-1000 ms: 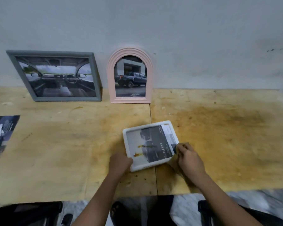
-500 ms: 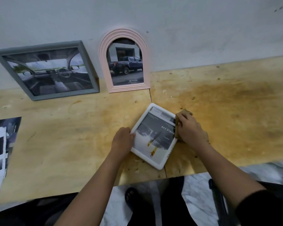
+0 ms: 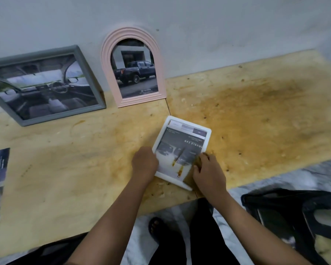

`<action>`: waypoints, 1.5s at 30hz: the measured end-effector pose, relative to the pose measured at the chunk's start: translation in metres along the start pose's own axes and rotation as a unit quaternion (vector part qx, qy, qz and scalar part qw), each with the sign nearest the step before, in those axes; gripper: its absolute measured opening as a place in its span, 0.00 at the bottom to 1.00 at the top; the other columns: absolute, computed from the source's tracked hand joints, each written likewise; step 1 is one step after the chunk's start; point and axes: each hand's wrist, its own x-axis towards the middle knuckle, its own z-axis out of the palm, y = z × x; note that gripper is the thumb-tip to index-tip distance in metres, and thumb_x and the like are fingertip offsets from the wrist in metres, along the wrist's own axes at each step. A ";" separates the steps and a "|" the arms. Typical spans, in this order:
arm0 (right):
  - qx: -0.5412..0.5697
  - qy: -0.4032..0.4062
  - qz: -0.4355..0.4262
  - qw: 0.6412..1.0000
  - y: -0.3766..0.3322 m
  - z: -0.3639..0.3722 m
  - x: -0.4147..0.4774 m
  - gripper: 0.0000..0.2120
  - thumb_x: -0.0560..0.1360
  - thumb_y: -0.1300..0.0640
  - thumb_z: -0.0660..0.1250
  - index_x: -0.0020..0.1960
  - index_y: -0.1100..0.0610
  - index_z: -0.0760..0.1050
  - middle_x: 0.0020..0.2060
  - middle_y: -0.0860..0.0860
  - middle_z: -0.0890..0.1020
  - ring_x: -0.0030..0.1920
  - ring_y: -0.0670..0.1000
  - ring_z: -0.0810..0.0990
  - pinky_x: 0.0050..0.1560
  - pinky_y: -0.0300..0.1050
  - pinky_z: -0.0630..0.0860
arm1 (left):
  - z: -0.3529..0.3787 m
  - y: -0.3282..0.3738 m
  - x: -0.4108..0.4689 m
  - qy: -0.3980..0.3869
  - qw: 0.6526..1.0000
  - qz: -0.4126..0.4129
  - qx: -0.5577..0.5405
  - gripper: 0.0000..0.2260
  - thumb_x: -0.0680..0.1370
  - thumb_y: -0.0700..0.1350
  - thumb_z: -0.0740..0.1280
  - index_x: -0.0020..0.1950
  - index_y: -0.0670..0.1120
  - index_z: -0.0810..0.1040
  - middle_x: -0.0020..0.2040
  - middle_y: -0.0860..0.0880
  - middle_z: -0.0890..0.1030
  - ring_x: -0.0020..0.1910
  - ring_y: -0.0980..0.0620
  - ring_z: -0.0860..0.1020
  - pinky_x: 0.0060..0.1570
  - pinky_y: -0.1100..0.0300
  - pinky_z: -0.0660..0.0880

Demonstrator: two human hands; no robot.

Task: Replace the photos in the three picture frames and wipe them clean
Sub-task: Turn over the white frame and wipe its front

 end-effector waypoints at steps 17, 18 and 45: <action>0.106 0.043 0.038 0.993 0.016 0.005 -0.004 0.19 0.75 0.64 0.61 0.65 0.57 0.72 0.60 0.58 0.74 0.59 0.61 0.72 0.58 0.48 0.67 | -0.002 0.000 -0.029 -0.126 0.972 -0.039 -0.194 0.03 0.71 0.37 0.62 0.42 0.44 0.74 0.35 0.49 0.74 0.30 0.52 0.70 0.26 0.61 0.63; 0.120 0.061 0.063 0.989 0.014 0.011 -0.014 0.18 0.75 0.64 0.61 0.65 0.57 0.72 0.61 0.59 0.73 0.59 0.63 0.71 0.58 0.49 0.67 | -0.003 0.000 -0.030 -0.127 0.972 -0.038 -0.196 0.03 0.72 0.37 0.62 0.41 0.44 0.73 0.34 0.50 0.72 0.30 0.53 0.70 0.26 0.61 0.63; 0.099 -0.106 -0.302 0.942 -0.008 0.035 -0.063 0.18 0.70 0.60 0.56 0.53 0.56 0.82 0.49 0.54 0.79 0.46 0.53 0.76 0.44 0.44 0.76 | -0.003 -0.005 -0.018 -0.168 0.972 -0.021 -0.161 0.02 0.74 0.39 0.62 0.41 0.43 0.73 0.35 0.46 0.76 0.32 0.48 0.76 0.27 0.57 0.73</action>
